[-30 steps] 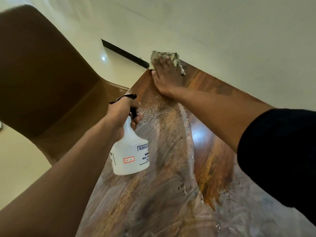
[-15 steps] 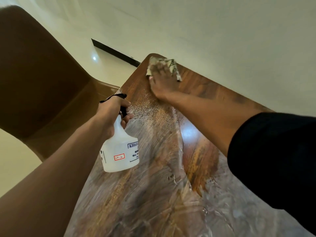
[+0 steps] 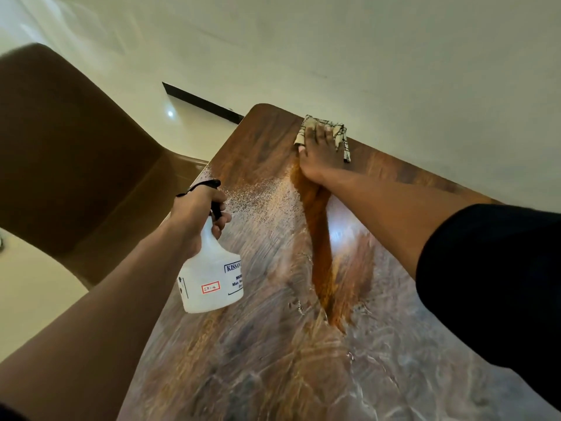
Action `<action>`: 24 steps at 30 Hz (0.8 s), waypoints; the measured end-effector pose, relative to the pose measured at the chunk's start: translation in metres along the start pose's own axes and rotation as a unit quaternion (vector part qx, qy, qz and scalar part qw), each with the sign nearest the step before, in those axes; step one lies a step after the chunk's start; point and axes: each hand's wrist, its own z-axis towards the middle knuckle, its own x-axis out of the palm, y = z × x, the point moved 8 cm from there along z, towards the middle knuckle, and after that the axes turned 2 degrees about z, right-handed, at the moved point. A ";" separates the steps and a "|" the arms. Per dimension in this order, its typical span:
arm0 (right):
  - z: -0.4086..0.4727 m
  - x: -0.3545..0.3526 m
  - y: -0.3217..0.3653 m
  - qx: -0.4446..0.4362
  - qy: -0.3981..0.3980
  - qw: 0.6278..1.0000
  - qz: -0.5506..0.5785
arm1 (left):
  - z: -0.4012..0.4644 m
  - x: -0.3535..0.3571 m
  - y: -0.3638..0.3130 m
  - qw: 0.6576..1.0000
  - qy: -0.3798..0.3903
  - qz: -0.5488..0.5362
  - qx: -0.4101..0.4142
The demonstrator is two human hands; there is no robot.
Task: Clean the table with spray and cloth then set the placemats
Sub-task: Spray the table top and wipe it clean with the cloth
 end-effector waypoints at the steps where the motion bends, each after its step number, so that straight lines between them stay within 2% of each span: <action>1: 0.001 0.000 0.004 0.003 -0.005 1.000 0.000 | 0.000 0.001 0.000 1.000 0.001 -0.003 0.003; 3: 0.003 0.003 0.021 -0.024 -0.005 1.000 -0.007 | 0.000 0.001 -0.001 1.000 0.000 -0.009 0.006; 8: -0.005 0.024 0.096 -0.223 0.062 0.971 -0.062 | 0.011 0.003 -0.010 0.999 -0.001 -0.025 0.028; 10: 0.000 0.032 0.114 -0.271 0.069 0.957 -0.079 | 0.016 0.001 -0.014 0.999 -0.006 -0.030 0.036; 12: 0.015 0.029 0.114 -0.263 0.061 0.960 -0.074 | 0.021 0.000 -0.017 0.999 -0.011 -0.030 0.040; 17: 0.067 0.004 0.101 -0.119 0.036 0.992 -0.038 | 0.027 -0.009 -0.024 0.998 -0.016 -0.044 0.052; 19: 0.078 0.006 0.098 -0.090 0.034 0.995 -0.024 | 0.029 -0.014 -0.022 0.998 -0.013 -0.040 0.048; 22: 0.078 0.011 0.101 -0.078 0.015 0.997 -0.023 | 0.028 -0.020 -0.018 0.998 -0.015 -0.043 0.038; 24: 0.067 0.013 0.106 -0.106 0.009 0.993 -0.046 | 0.027 -0.024 -0.015 0.998 -0.020 -0.047 0.034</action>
